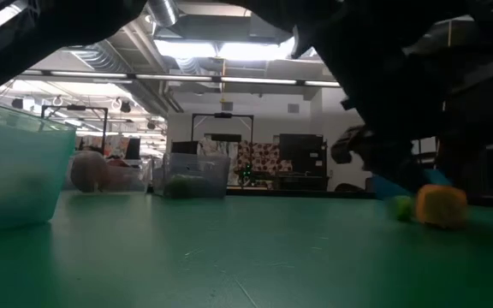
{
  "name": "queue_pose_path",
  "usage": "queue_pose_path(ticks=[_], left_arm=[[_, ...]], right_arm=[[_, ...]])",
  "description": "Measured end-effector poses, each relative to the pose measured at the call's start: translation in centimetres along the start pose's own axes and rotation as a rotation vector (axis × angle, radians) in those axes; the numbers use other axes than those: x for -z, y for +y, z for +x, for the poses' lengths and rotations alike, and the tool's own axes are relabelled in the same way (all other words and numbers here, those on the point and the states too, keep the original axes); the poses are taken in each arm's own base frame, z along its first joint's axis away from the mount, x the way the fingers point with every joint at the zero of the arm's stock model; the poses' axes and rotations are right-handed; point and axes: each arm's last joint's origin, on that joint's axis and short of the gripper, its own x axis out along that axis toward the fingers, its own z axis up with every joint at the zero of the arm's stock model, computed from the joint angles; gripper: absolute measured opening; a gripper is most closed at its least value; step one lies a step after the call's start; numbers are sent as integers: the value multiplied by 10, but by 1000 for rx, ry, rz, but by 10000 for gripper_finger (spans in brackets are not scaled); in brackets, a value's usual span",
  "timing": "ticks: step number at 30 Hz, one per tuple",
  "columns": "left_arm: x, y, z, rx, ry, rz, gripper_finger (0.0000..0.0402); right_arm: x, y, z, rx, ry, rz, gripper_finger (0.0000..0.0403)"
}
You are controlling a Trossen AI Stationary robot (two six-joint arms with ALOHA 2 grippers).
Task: Sort produce into baskets
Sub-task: Put the orange chili pepper into the white bin
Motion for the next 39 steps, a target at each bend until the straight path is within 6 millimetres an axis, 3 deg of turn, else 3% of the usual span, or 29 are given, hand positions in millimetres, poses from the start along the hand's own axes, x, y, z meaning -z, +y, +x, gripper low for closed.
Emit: queue_pose_path(ticks=[8, 18, 21, 25, 32, 35, 39], left_arm=[[12, 3, 12, -23, 49, -24, 188], [6, 2, 9, 0, 23, -26, 82], [-9, -2, 1, 54, -70, -17, 74], [-43, -9, -26, 144, -262, -28, 89], [-86, -18, -53, 293, -710, -84, 98], [-90, -15, -47, 336, -858, -132, 88], [-78, -2, -14, 413, -973, -212, 89]], right_arm=[[0, 0, 0, -16, 6, 0, 351], [0, 0, 0, -15, 6, 12, 351], [0, 0, 0, -15, 6, 16, 351], [0, 0, 0, -14, 6, 16, 351], [0, 0, 0, -14, 6, 17, 351], [0, 0, 0, -15, 7, 17, 351], [2, 0, 0, -17, 25, 13, 351]])
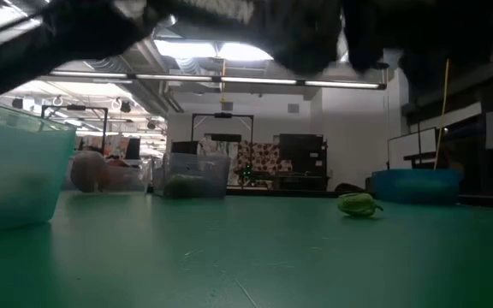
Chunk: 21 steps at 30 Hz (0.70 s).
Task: Sort produce into baskets
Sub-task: Put the orange chili pepper into the white bin
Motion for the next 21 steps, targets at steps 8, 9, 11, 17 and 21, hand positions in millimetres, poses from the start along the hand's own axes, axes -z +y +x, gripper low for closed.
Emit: queue_pose_path(ticks=[8, 9, 11, 17, 21], left_arm=[[52, 48, -6, 11, -119, -307, 107], [54, 51, -6, 1, -122, -327, 107], [51, 53, -5, -25, -136, -329, 108], [44, 35, -8, 0, -165, -227, 109], [42, 27, -11, 80, -183, -262, 109]], right_arm=[[1, 0, 0, 10, 4, -3, 351], [1, 0, 0, 10, 4, -4, 351], [1, 0, 0, 10, 4, -5, 351], [1, -1, 0, 12, 9, -4, 351], [8, -3, 2, 52, 64, -12, 351]])
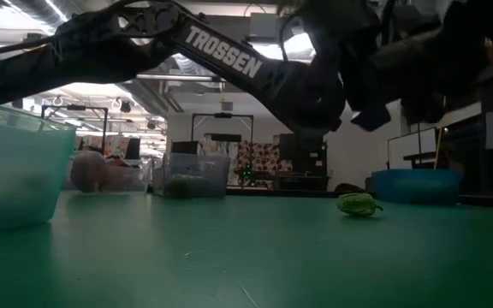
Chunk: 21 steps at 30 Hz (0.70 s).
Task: Sort produce into baskets
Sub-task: Put the orange chili pepper into the white bin
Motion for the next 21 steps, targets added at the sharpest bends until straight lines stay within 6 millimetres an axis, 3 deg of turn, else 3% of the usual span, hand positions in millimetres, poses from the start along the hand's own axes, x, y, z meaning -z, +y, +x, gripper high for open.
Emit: queue_pose_path(ticks=[4, 11, 21], left_arm=[[-14, -12, -3, 94, -151, 29, 109], [-41, -22, -13, 180, -451, 134, 109], [-34, -14, -6, 143, -348, 147, 109]], right_arm=[[2, 1, 9, -7, -78, 15, 351], [-2, 12, 5, -423, -442, -102, 351], [3, 28, 56, -537, -509, -143, 351]])
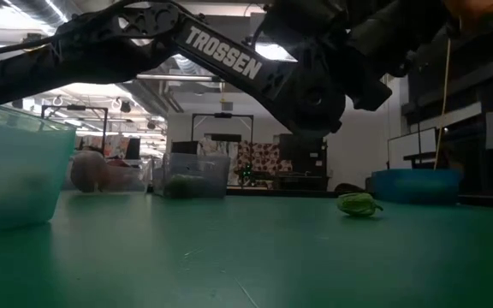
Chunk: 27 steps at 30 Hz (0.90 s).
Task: Sort produce into baskets
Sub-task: Put the orange chili pepper into the white bin
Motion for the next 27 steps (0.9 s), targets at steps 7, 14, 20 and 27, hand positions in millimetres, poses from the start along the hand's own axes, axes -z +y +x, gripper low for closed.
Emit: queue_pose_path(ticks=[7, 14, 20, 27], left_arm=[[0, 3, 1, -5, 4, 9, 109], [0, 4, 1, -6, 7, 10, 109], [0, 4, 1, -7, 6, 11, 109], [0, 4, 1, -8, 6, 12, 109]], right_arm=[[-1, 1, 13, -93, 21, -27, 351], [-1, 1, 22, -113, 47, -36, 351], [1, -1, 40, -144, 92, -23, 351], [6, -3, 56, -159, 153, -7, 351]])
